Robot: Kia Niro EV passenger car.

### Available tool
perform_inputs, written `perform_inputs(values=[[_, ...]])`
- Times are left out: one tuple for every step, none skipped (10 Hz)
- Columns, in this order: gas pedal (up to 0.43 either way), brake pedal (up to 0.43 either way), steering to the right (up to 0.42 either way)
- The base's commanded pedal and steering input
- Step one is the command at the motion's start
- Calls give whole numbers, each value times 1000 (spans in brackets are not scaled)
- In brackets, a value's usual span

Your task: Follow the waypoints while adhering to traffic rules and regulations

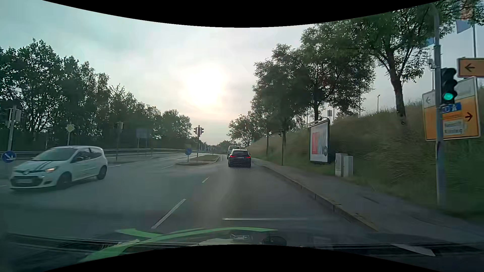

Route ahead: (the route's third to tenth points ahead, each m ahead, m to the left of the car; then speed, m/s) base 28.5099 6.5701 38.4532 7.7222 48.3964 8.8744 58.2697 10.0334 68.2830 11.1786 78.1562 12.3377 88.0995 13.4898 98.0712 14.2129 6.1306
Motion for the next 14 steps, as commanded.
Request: perform_inputs(values=[[240,0,-30],[240,0,-30],[240,0,-30],[240,0,-30],[240,0,-30],[240,0,-29],[240,0,-26],[240,0,-26],[240,0,-26],[240,0,-25],[240,0,-24],[240,0,-21],[240,0,-20],[240,0,-20]])
